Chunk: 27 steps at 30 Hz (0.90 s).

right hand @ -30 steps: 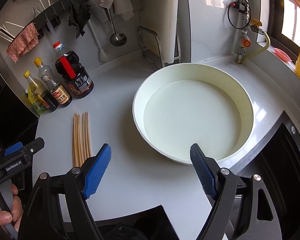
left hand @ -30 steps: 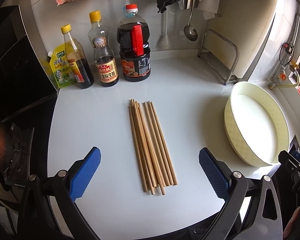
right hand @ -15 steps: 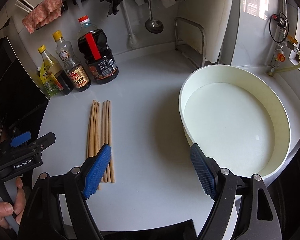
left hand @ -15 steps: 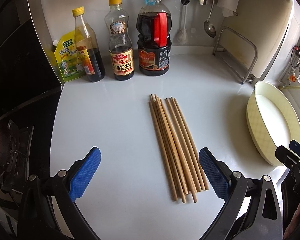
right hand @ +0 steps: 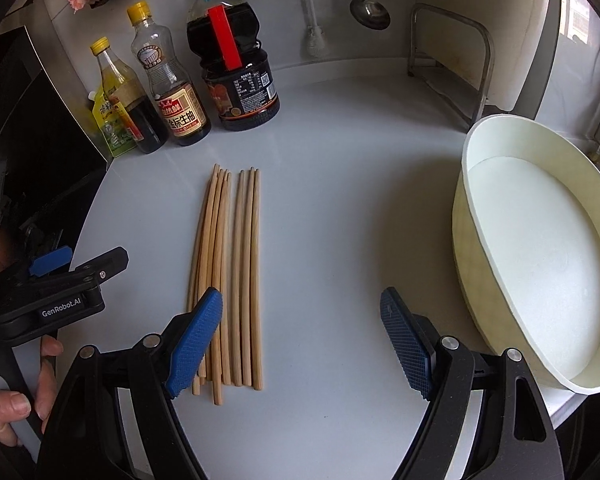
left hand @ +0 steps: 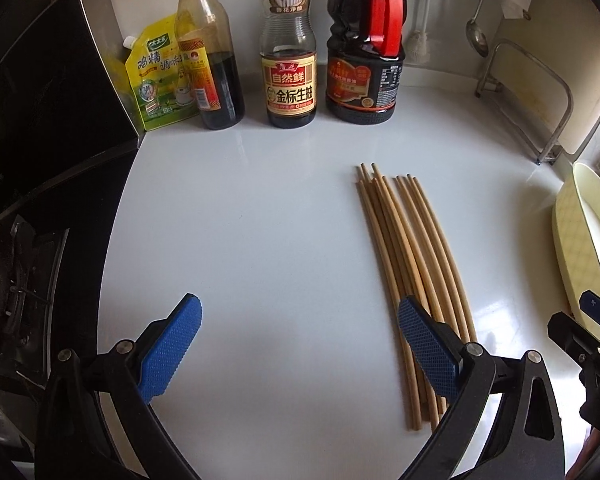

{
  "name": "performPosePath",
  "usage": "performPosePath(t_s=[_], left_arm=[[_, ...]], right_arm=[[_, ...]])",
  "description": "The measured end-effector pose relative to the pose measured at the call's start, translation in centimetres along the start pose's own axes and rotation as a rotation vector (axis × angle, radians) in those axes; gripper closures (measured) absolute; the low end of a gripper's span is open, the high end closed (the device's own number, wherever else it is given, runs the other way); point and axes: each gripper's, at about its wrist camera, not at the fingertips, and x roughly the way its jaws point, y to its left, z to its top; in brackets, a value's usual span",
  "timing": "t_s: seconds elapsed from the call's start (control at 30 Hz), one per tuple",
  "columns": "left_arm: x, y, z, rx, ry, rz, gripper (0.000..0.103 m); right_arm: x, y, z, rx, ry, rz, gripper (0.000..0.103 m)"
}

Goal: Organize utensils
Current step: 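Lower the left gripper onto one wooden chopstick and close while the right gripper grasps another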

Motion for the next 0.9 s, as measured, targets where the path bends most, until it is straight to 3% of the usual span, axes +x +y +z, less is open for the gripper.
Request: performPosePath(t_s=[0.47, 0.9], left_arm=[[5.2, -0.1, 0.3, 0.008, 0.082, -0.076, 0.006], [6.3, -0.8, 0.3, 0.022, 0.103, -0.082, 0.006]], right_arm=[[6.4, 0.6, 0.8, -0.06, 0.072, -0.044, 0.026], [7.9, 1.0, 0.9, -0.09, 0.102, -0.079, 0.026]])
